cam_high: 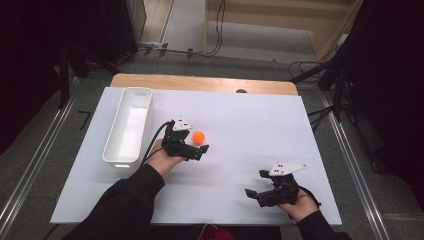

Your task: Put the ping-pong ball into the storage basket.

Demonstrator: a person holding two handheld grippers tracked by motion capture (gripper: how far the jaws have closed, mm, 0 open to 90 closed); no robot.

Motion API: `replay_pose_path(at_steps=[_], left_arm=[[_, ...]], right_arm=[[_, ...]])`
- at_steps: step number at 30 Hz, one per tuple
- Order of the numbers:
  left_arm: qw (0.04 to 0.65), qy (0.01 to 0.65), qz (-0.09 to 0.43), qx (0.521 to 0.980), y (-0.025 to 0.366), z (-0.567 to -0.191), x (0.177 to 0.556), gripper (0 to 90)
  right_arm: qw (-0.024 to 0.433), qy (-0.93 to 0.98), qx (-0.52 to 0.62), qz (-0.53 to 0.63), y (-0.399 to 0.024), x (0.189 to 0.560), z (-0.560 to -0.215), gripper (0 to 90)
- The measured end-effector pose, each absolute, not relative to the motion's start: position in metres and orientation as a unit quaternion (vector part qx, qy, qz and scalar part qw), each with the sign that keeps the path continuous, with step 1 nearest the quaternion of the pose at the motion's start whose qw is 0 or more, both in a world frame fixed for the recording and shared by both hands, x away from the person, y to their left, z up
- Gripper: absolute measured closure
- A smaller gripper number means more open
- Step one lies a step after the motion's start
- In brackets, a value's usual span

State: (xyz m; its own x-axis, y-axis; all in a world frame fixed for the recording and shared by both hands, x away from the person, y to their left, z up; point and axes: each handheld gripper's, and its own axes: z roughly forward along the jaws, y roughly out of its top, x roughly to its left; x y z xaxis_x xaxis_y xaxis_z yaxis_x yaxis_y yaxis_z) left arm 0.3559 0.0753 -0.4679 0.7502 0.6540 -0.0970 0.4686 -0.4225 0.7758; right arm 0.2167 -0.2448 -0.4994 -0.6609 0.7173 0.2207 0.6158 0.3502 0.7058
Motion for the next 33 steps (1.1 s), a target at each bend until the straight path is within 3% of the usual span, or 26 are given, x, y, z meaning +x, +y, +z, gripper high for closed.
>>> replay_pose_path(at_steps=[33], left_arm=[[0.414,0.328,0.100,0.843,0.055,-0.483,0.394,0.0]], right_arm=[[0.062,0.824,0.402,0.395,-0.245,0.218,-0.501,9.3]])
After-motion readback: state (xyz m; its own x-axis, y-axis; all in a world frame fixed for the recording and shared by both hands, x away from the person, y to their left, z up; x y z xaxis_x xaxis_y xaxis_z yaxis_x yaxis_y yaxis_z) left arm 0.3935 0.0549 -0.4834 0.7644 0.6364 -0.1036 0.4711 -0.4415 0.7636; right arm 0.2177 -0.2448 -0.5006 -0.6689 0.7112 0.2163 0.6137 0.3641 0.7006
